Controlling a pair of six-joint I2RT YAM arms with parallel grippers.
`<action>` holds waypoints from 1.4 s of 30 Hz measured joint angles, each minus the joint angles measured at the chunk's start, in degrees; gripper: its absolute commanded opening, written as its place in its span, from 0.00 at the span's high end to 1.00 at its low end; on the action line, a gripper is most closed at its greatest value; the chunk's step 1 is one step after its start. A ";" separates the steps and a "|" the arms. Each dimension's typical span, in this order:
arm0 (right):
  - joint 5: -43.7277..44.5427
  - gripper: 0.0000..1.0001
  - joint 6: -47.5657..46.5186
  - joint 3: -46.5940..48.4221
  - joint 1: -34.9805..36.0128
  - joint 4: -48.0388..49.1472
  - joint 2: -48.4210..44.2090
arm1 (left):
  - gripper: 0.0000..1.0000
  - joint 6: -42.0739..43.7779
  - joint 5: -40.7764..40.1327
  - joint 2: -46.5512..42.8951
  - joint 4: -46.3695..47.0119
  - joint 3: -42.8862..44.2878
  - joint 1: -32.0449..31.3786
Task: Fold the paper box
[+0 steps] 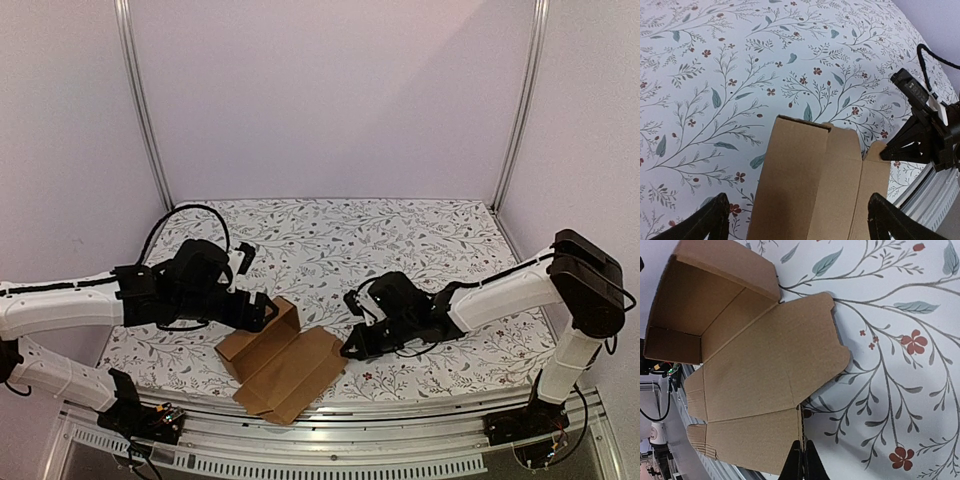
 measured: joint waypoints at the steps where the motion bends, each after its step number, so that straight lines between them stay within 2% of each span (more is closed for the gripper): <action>1: 0.02 1.00 -0.76 0.92 0.00 -1.57 -0.57 | 0.06 0.15 -0.31 -0.28 -0.39 0.09 0.00; 12: 5.07 1.00 -15.47 16.48 0.00 -25.11 -8.81 | 0.06 2.54 -4.94 -6.45 -3.69 1.62 0.04; 21: 15.67 1.00 -30.27 27.10 0.76 -42.21 -12.37 | 0.06 5.33 -9.62 -13.55 -5.46 2.58 0.04; 29: 28.79 1.00 -46.62 36.35 4.79 -53.31 -16.20 | 0.06 6.49 -11.63 -16.79 -6.19 2.64 0.04; 42: 44.39 1.00 -71.32 48.06 9.40 -65.77 -16.35 | 0.06 6.62 -11.67 -18.97 -6.71 2.64 0.04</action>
